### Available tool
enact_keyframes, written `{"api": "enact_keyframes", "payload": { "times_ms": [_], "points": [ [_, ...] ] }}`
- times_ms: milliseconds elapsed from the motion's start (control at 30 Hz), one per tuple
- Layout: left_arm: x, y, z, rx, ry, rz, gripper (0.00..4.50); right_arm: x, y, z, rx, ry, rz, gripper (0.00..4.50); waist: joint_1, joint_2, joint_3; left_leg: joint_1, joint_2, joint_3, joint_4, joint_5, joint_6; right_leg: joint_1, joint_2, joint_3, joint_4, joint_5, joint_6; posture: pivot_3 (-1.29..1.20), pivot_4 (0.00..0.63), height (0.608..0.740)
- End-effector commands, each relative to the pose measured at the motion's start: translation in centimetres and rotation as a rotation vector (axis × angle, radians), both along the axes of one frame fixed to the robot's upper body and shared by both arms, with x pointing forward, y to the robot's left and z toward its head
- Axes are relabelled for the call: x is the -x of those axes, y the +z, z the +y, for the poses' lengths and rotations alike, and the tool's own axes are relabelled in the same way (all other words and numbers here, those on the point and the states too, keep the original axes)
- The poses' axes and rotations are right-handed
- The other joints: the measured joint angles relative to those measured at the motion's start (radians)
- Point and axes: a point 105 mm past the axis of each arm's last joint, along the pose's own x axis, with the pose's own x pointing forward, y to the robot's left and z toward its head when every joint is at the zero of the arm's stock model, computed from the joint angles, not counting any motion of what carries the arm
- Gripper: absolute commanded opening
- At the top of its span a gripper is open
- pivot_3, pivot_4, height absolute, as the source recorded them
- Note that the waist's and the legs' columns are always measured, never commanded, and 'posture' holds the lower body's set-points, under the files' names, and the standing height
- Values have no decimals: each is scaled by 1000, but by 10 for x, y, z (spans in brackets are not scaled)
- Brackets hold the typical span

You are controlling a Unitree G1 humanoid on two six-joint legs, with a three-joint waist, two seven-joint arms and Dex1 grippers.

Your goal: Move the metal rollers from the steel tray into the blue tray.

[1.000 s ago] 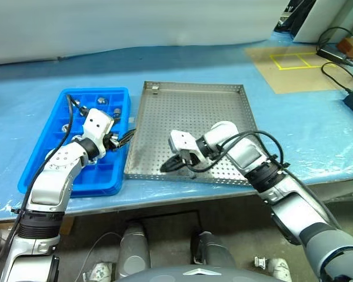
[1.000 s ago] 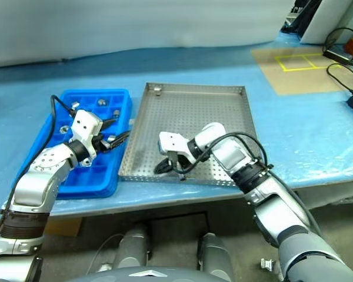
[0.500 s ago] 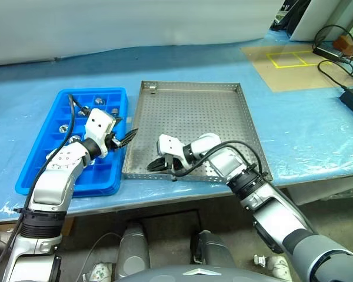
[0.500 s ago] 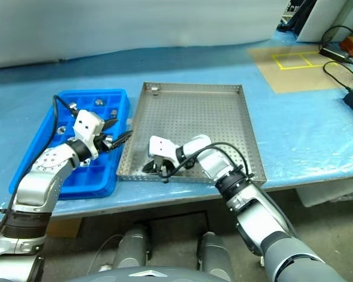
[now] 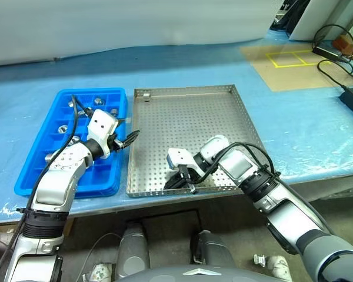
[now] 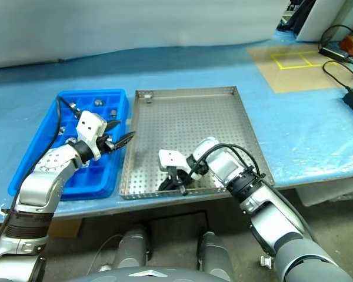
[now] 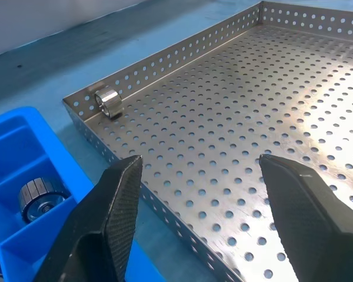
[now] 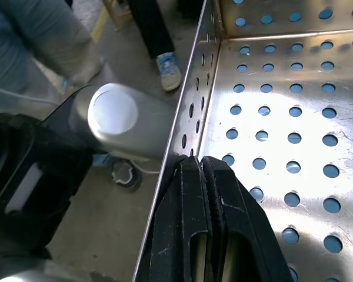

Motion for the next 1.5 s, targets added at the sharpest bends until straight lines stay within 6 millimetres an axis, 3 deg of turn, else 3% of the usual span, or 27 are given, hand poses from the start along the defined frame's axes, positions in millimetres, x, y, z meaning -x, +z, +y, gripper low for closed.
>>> {"api": "enact_keyframes", "payload": {
  "times_ms": [33,267,533,800,967,1133,1233,1333,1500],
  "points": [
    [3,11,-3,-5,-10,-45,3356,26,5,6,-14,103,76,60,2,0,0,0,0,0,0,0,0,0,0,0,0,0,0,116,150,740],
    [7,9,0,-14,-1,-30,3356,47,8,7,7,105,150,60,3,0,0,0,0,0,0,0,0,0,0,0,0,0,0,127,150,740],
    [8,8,-1,-16,-1,-19,3356,40,12,11,-5,99,108,60,3,0,0,1,0,0,0,0,0,0,0,0,0,0,0,121,150,740],
    [0,14,-1,-1,5,-47,3356,-33,57,15,-167,-74,-97,60,2,0,0,2,0,0,2,1,-1,0,0,1,5,0,-1,109,150,740],
    [-9,27,6,25,50,-99,3356,-82,80,30,-304,-287,-263,60,1,0,0,2,0,0,2,1,-2,1,0,1,5,1,-1,111,150,740],
    [-20,51,51,5,195,-178,3356,-147,101,44,-459,-708,-461,60,-5,1,1,0,0,0,2,2,-3,-4,0,1,5,0,-2,121,150,740],
    [-17,63,75,-19,237,-203,3356,-163,108,47,-495,-828,-556,653,-1,2,1,-2,1,0,1,4,-7,-5,0,0,5,0,-3,132,150,740],
    [-17,73,90,-30,275,-228,3356,-177,115,46,-513,-972,-605,1636,1,3,2,-4,0,0,1,4,-6,-5,0,0,4,0,-3,154,150,740],
    [-16,80,86,-2,286,-255,3356,-186,117,45,-519,-1142,-598,3334,7,6,4,-5,1,-1,1,4,-6,-5,0,-2,4,0,-3,185,150,740]
  ]
}}
